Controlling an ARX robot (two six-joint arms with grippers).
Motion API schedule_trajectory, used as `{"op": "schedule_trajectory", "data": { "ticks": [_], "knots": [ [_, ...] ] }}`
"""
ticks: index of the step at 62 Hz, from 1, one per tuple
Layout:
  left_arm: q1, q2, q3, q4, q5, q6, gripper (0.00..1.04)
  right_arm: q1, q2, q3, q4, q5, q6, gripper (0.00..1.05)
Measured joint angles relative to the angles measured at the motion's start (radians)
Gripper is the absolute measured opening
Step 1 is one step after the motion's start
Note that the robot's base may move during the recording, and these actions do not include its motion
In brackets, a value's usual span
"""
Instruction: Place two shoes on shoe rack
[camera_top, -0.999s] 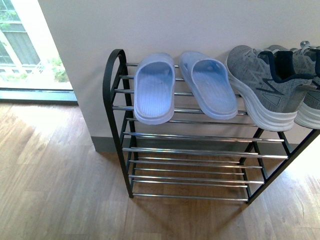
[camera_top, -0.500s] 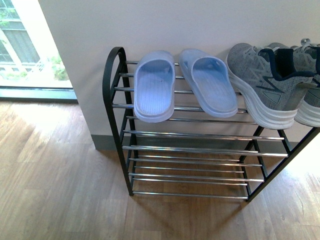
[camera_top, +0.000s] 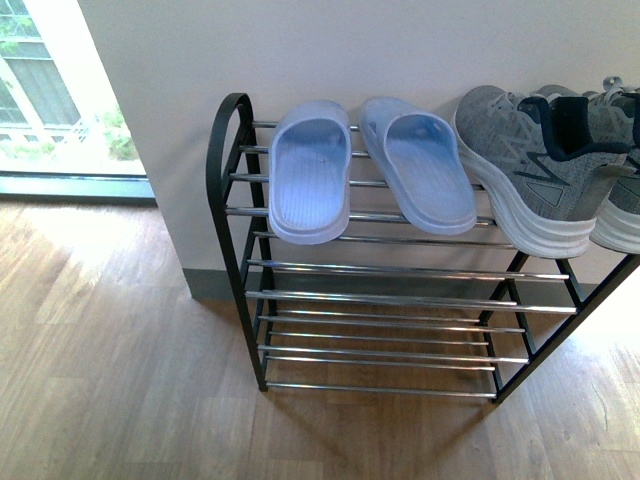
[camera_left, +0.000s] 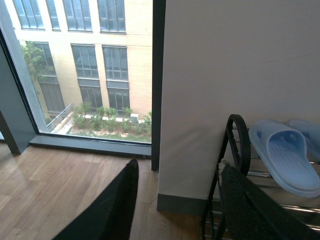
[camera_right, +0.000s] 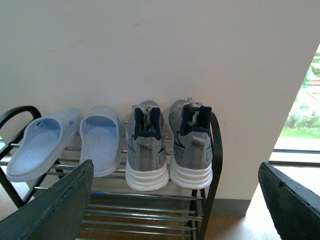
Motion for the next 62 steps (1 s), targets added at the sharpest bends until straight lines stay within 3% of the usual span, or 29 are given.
{"op": "schedule_trajectory", "data": {
  "ticks": [17, 62],
  "knots": [
    [0.0, 0.0, 0.0, 0.0, 0.0, 0.002, 0.97, 0.0, 0.0, 0.0, 0.0, 0.0, 0.0, 0.96],
    [0.0, 0.0, 0.0, 0.0, 0.0, 0.002, 0.95, 0.0, 0.0, 0.0, -0.001, 0.0, 0.002, 0.96]
  ]
}}
